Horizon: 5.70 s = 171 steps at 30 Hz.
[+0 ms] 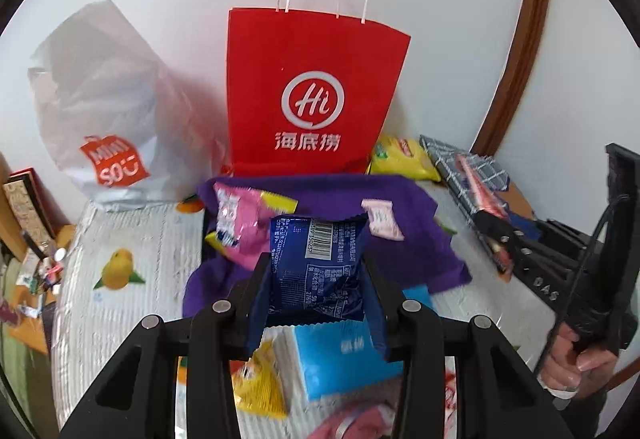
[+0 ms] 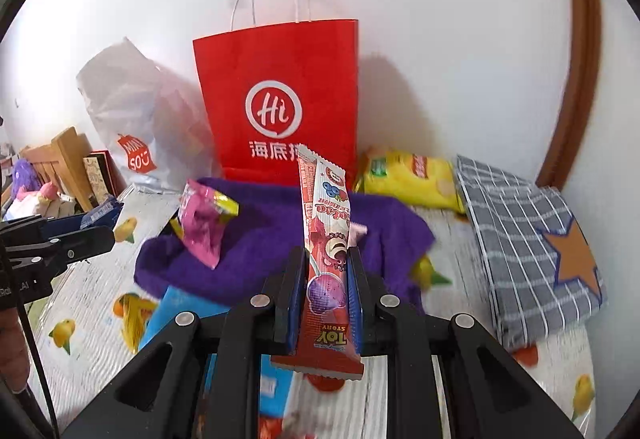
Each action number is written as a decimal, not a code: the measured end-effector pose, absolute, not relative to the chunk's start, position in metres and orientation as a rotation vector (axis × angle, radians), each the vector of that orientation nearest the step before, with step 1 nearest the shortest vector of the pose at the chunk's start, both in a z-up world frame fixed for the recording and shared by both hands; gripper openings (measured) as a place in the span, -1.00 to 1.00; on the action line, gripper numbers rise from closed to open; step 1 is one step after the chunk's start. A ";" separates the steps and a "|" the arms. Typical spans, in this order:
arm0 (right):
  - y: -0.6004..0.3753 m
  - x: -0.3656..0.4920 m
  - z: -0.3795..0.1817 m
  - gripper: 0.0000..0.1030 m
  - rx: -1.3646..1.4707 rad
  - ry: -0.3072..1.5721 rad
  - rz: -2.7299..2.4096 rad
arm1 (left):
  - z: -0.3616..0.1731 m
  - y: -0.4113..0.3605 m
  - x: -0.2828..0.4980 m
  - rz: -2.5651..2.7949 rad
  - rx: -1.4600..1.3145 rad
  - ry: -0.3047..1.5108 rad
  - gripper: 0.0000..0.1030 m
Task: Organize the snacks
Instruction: 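Carry the red candy stick and blue packet over the purple towel with both grippers, then open the right gripper over the towel while the left gripper releases the blue packet, then move both grippers back toward the snacks beside the blue tissue pack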
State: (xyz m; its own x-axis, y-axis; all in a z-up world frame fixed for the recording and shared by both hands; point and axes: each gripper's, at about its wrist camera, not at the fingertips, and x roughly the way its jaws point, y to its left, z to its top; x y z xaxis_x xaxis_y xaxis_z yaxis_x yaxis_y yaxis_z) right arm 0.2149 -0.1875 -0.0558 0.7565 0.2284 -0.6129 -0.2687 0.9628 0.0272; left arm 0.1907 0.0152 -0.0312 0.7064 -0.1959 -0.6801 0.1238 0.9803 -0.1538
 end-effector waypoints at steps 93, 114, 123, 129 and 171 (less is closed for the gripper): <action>-0.159 0.300 -0.096 -0.28 -0.172 0.823 0.345 | -0.103 0.049 0.318 -0.105 -0.144 1.049 0.00; -0.207 0.196 -0.062 0.12 -0.006 0.714 0.146 | -0.013 0.029 0.247 -0.259 -0.120 0.833 0.27; -0.218 0.151 -0.079 0.23 0.016 0.782 0.145 | 0.001 0.026 0.195 -0.227 -0.027 0.763 0.36; -0.211 0.137 -0.109 0.23 0.035 0.854 0.170 | -0.014 0.040 0.167 -0.198 -0.038 0.783 0.37; -0.189 0.114 -0.204 0.39 -0.064 1.013 0.291 | -0.119 0.078 0.120 -0.112 -0.127 0.996 0.36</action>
State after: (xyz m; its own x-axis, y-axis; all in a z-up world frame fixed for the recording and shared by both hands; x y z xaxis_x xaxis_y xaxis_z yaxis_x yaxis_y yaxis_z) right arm 0.1139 -0.1892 -0.2036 0.4940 0.2103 -0.8437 -0.2697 0.9595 0.0812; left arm 0.1199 0.0783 -0.1187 0.5392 -0.1522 -0.8284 0.0359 0.9868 -0.1579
